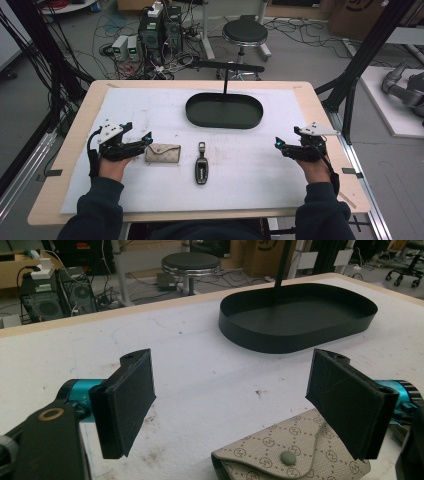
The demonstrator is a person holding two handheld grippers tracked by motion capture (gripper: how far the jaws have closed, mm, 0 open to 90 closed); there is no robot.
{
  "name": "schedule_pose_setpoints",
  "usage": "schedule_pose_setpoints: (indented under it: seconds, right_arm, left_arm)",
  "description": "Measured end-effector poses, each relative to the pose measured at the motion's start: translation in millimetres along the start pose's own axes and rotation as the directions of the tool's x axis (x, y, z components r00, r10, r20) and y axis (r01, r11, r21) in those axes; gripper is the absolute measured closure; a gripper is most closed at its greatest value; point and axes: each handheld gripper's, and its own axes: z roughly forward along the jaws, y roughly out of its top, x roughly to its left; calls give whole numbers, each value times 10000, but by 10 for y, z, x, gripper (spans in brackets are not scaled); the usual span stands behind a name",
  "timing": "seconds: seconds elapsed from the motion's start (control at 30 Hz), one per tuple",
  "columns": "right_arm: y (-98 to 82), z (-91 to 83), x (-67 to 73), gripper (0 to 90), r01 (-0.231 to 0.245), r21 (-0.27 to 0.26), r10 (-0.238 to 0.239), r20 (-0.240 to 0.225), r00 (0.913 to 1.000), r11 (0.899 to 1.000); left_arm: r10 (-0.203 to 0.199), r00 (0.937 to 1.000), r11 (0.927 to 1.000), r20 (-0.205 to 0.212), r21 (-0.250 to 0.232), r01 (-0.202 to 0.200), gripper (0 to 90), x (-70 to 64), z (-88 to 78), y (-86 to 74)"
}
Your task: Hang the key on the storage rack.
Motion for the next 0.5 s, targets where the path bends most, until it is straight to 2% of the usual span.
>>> schedule_pose_setpoints:
  seconds: [0.33, 0.5]
  right_arm:
    - [9, 0, -2, 205, -125, -149, 123, -105, 9999, 9998]
    - [-6, -20, -7, 205, -149, -164, 148, -58, 9999, 9998]
  left_arm:
    - [89, 9997, 9999, 218, 76, -91, 191, -156, 50, 47]
    - [58, 9979, 9997, 642, 249, -74, 191, -279, 86, 31]
